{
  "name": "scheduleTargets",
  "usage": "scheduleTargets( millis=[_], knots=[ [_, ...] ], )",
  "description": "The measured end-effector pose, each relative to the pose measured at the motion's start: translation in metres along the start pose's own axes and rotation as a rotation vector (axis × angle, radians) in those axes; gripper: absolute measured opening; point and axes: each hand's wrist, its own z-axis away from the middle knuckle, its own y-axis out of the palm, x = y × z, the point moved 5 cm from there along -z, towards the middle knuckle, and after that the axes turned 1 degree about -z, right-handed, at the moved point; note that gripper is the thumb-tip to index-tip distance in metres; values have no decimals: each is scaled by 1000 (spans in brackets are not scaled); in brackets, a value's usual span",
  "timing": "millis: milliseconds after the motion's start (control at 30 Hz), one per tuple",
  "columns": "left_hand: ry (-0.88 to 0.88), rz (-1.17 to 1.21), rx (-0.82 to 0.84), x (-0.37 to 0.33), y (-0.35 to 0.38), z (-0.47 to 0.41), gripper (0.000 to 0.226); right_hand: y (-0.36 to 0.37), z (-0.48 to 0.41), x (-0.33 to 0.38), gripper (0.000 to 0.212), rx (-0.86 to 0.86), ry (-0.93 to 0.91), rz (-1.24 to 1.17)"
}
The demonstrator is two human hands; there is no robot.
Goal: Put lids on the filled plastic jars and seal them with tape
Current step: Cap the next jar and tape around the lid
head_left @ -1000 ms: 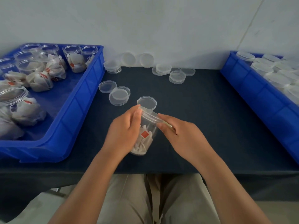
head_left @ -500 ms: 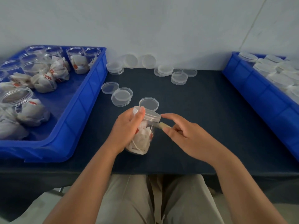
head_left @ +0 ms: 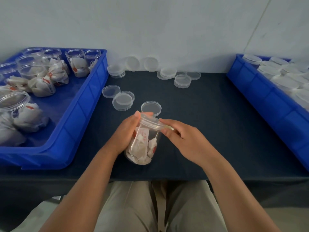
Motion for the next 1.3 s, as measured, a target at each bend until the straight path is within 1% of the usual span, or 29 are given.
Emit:
scheduleTargets(
  millis=[33, 67, 100, 133, 167, 233, 267, 300, 333, 400, 433, 467, 533, 600, 667, 700, 733, 800, 867, 967, 1033, 1100, 1200, 1300],
  knots=[
    [104, -129, -130, -6, -6, 3, 40, 0, 3, 1, 44, -21, 7, 8],
    [163, -231, -235, -12, -10, 9, 32, 0, 6, 3, 44, -36, 12, 23],
    [171, -296, -274, -16, -8, 13, 30, 1, 8, 6, 44, -46, 12, 47],
    [142, -349, -260, -18, -2, 17, 35, 2, 10, 9, 45, -54, 4, 77],
    [107, -397, -238, -20, 5, 21, 49, 3, 11, 13, 45, -59, -10, 111],
    [110, -472, -286, -23, 16, 28, 86, 7, 13, 19, 44, -65, -41, 156],
    [129, -476, -327, -23, 17, 29, 94, 7, 13, 20, 43, -72, -52, 153],
    [132, -454, -355, -23, 17, 29, 94, 8, 12, 20, 43, -74, -57, 128],
    [117, -415, -361, -23, 16, 27, 87, 8, 12, 18, 45, -65, -45, 87],
    [89, -341, -338, -24, 12, 22, 62, 7, 11, 10, 50, -10, -2, -7],
    [89, -313, -325, -25, 10, 19, 55, 6, 11, 8, 46, 27, -2, -41],
    [89, -283, -307, -26, 8, 16, 55, 6, 11, 7, 37, 64, -16, -58],
    [74, -196, -236, -26, 5, 11, 62, 3, 10, 4, 25, 125, -33, -31],
    [46, -74, -138, -19, 5, 8, 54, 0, 8, 1, 19, 163, -30, 22],
    [-32, 136, -3, -7, 8, 6, 46, -5, 3, -2, 16, 185, -35, 53],
    [-76, 226, 51, -1, 11, 6, 46, -7, 1, -3, 16, 198, -35, 64],
    [-108, 293, 78, 3, 12, 7, 48, -9, 0, -3, 16, 216, -34, 72],
    [-131, 357, 71, 6, 13, 8, 48, -13, -1, -5, 18, 253, -39, 80],
    [-114, 360, 53, 7, 13, 8, 48, -16, 0, -7, 22, 294, -33, 70],
    [-46, 241, 60, 3, 15, 8, 54, -20, -2, -12, 24, 287, 34, 89],
    [-17, 167, 69, -1, 19, 9, 54, -19, -2, -12, 26, 246, 75, 121],
    [15, 140, 62, -3, 23, 10, 47, -14, -1, -9, 27, 185, 110, 154],
    [70, 81, 1, -4, 22, 12, 45, -5, 0, -1, 27, 75, 123, 263],
    [158, -32, -52, -8, 19, 12, 48, 0, -4, 6, 30, 18, 130, 405]
  ],
)
